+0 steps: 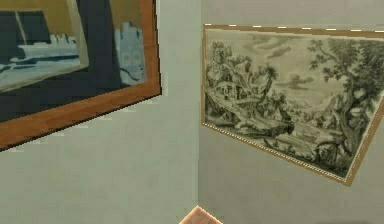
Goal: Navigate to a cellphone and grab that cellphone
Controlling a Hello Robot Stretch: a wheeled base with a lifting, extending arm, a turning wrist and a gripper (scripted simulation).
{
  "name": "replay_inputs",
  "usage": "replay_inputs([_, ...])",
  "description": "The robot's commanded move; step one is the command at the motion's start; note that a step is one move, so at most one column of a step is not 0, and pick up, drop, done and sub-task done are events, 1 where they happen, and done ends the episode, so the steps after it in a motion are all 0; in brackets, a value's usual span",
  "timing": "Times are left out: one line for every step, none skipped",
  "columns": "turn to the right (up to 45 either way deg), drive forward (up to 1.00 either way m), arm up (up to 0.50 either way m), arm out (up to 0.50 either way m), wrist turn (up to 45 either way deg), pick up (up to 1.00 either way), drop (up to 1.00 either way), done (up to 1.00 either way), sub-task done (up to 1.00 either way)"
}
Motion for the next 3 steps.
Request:
replay_inputs([0.0, 0.0, 0.0, 0.0, 45.0, 0.0, 0.0, 0.0, 0.0])
replay_inputs([0.0, 0.0, 0.0, 0.0, 45.0, 0.0, 0.0, 0.0, 0.0])
replay_inputs([0.0, 0.0, 0.0, 0.0, 45.0, 0.0, 0.0, 0.0, 0.0])
